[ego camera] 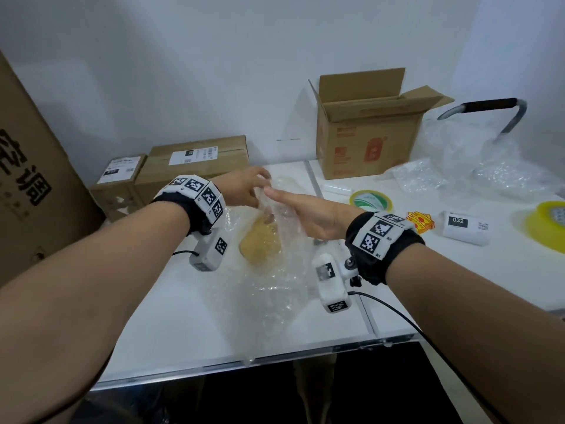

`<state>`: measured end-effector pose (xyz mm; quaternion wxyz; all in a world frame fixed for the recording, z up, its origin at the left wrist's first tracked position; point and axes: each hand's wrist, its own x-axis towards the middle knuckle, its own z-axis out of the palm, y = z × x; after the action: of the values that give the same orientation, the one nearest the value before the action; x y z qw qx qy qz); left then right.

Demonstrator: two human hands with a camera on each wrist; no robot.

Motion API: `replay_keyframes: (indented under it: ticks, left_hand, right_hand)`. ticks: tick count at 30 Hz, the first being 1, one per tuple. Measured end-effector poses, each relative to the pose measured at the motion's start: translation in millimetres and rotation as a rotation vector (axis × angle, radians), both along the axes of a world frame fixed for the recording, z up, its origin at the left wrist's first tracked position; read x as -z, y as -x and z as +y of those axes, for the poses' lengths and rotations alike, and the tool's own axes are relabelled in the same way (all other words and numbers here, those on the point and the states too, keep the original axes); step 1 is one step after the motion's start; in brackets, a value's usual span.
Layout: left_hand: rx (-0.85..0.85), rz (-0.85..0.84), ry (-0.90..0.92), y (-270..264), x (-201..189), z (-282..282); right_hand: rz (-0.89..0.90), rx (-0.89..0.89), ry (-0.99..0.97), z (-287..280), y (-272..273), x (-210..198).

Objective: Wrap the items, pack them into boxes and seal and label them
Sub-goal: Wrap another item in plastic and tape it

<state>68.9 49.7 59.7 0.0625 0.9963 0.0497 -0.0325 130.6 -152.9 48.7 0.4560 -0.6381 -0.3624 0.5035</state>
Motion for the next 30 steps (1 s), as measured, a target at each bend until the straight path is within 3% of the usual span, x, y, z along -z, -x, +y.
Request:
replay_keyframes:
  ticks: [4,6,8,12,16,20,22,25,28,30]
  left_hand:
    - [-0.303,-0.252,0.079,-2.0,-12.9,10.6]
    - [-0.462,-0.268,0.136,-0.3,-16.8,15.7]
    - [-0.545,-0.27,0.118,0.6,-17.3,23.8]
    - [-0.602,-0.317,0.096,3.0,-16.0,26.1]
    - [-0.553,-0.587,0.714,12.4,-13.5,7.8]
    - [-0.5,-0.633,0.875,36.7,-6.2,-3.3]
    - [-0.654,-0.545,0.847,52.4,4.7,0.3]
    - [-0.947,-0.202,0.756,78.8,32.0,3.7]
    - [-0.971,0.112,1.112,93.9,59.7,-8.9]
    - [-0.92,0.124,1.421,91.5,71.0,-23.4]
  right_hand:
    - [-0.068,0.045,0.011,-13.6,5.3,-15.1]
    - [-0.079,0.1,-0.007,-19.3,-0.1,-15.0]
    - [-0.092,0.089,-0.018,-18.1,-3.2,-11.2]
    - [-0.178,-0.109,0.021,-10.9,-4.4,-7.8]
    - [-0.336,0.124,0.049,7.2,-15.8,11.5]
    - [-0.249,0.413,0.0,13.1,-21.9,29.8]
    - [-0.216,0.519,-0.039,11.5,-21.8,29.8]
    - [-0.22,0.624,-0.073,11.7,-23.5,31.9]
    - [-0.16,0.671,-0.104,12.8,-22.7,34.3]
    - [-0.139,0.657,-0.127,15.9,-19.4,30.9]
